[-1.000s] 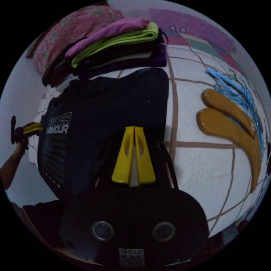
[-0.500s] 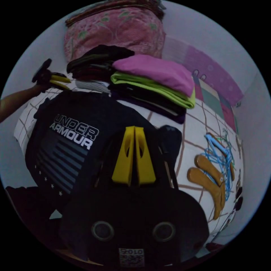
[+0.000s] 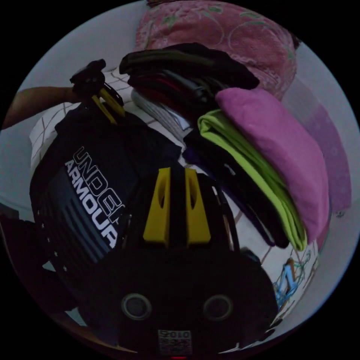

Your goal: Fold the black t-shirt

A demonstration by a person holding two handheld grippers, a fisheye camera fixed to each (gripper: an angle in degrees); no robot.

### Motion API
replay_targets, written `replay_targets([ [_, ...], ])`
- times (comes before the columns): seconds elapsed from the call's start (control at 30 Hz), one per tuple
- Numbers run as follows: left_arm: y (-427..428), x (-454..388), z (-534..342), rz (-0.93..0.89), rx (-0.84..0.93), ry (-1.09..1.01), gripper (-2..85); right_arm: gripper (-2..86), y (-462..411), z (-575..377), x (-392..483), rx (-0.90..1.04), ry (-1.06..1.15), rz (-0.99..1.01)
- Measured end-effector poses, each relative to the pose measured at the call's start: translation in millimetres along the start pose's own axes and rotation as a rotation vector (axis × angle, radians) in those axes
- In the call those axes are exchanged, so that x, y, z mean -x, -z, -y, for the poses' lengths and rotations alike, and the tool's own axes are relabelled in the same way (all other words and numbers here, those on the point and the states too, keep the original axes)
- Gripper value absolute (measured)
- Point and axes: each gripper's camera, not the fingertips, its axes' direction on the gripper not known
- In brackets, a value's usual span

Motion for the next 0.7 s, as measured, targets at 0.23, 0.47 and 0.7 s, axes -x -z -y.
replay_targets([
  [0.23, 12, 28, -22, -0.076, -0.063, 0.107, 1.0, 5.2, -57, 37, -7, 0.107, 0.063, 0.075],
  [0.47, 30, 48, -44, -0.104, -0.12, 0.128, 0.1, 6.8, -61, 68, -26, 0.017, 0.015, 0.095],
  [0.7, 44, 66, -63, -0.162, -0.226, 0.206, 0.0, 7.3, -99, 100, -29, 0.078, 0.081, 0.113],
])
